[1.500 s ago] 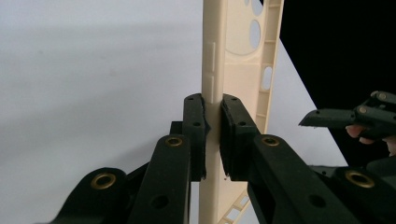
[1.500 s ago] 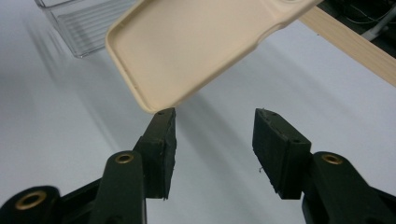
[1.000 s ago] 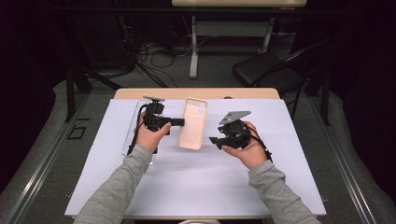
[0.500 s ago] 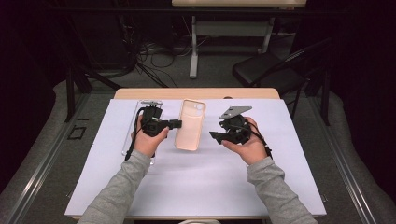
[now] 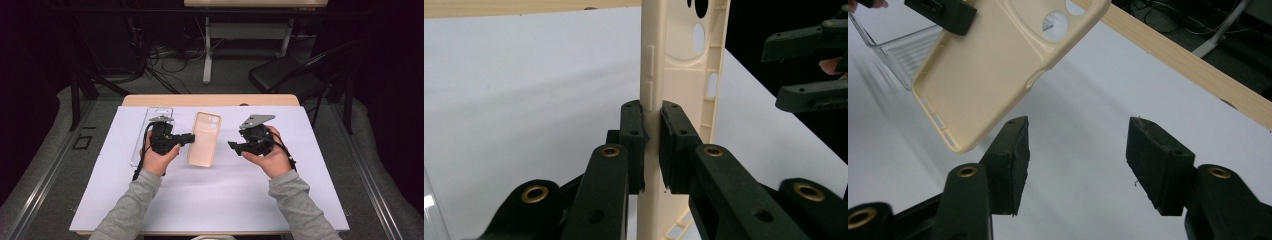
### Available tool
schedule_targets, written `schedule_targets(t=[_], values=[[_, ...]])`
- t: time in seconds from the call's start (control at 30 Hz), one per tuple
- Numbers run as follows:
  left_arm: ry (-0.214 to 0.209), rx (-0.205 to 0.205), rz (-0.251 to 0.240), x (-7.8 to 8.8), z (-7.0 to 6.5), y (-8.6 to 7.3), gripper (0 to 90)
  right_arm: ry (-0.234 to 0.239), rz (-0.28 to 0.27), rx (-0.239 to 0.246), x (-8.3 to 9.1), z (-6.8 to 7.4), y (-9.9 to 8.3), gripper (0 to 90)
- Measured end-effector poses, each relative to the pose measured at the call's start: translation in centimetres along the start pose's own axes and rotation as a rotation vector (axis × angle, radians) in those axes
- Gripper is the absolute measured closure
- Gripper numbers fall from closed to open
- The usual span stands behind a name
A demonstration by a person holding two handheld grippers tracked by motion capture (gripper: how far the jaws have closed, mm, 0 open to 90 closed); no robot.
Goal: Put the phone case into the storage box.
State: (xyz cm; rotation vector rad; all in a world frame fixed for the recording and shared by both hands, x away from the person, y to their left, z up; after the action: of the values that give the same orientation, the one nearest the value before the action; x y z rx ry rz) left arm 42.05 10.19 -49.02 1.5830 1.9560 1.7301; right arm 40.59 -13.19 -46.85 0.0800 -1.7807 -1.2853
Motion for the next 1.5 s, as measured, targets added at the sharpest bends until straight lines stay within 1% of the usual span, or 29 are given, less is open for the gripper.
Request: schedule_targets(t=[0.17, 0.2, 0.37, 0.43, 0.47, 0.6, 0.67, 0.73, 0.93, 1.17, 1.23, 1.43, 1.5], values=[[-0.007, -0.013, 0.001, 0.1, -0.3, -0.4, 82.0, 0.008, -0.004, 0.003, 0.2, 0.2, 0.0, 42.4], [-0.003, -0.018, 0.000, 0.1, -0.4, -0.5, 82.0, 0.011, -0.005, 0.003, 0.3, 0.2, 0.0, 42.4], [-0.011, -0.050, -0.002, 0.2, -1.1, -0.8, 82.0, 0.020, -0.006, 0.003, 0.5, 0.4, 0.0, 42.4], [-0.004, -0.071, 0.002, 0.2, -1.4, -0.9, 82.0, 0.027, -0.006, 0.002, 0.6, 0.4, 0.0, 42.6], [-0.005, -0.074, 0.001, 0.2, -1.6, -1.0, 82.0, 0.031, -0.008, 0.000, 0.6, 0.4, 0.0, 42.7], [-0.006, -0.089, -0.003, 0.3, -2.0, -1.2, 82.0, 0.050, -0.017, -0.019, 0.8, 0.2, 0.0, 43.1], [-0.005, -0.094, -0.010, 0.3, -2.2, -1.3, 82.0, 0.064, -0.025, -0.042, 0.8, 0.2, 0.0, 43.3], [-0.007, -0.099, -0.013, 0.4, -2.3, -1.4, 82.0, 0.068, -0.024, -0.045, 0.8, 0.3, -0.1, 43.6], [-0.003, -0.104, -0.034, 0.4, -2.5, -1.6, 82.0, 0.100, -0.026, -0.058, 0.6, 0.7, -0.2, 43.7], [-0.005, -0.104, -0.074, 0.6, -2.7, -1.6, 82.0, 0.148, -0.028, -0.099, -0.1, 1.1, -0.5, 43.8], [-0.010, -0.099, -0.082, 0.6, -2.6, -1.6, 82.0, 0.163, -0.031, -0.114, -0.3, 1.3, -0.6, 43.8], [-0.025, -0.066, -0.101, 0.7, -2.3, -1.7, 82.0, 0.194, -0.045, -0.150, -0.9, 1.7, -0.9, 44.5], [-0.028, -0.058, -0.100, 0.6, -2.3, -1.7, 82.0, 0.205, -0.050, -0.177, -1.2, 1.8, -1.0, 45.1]])
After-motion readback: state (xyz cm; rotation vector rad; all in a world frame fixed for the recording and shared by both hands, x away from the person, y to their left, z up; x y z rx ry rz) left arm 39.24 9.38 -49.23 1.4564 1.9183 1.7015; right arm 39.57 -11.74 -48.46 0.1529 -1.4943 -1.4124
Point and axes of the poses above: each handheld gripper's, and its own axes: x roughly backward along the jaws, y roughly out of its top, z roughly to its left, the point moved 5 cm from there along -x, roughly forward along the jaws, and after that the axes turned 3 degrees about -x, right-handed, at the moved point
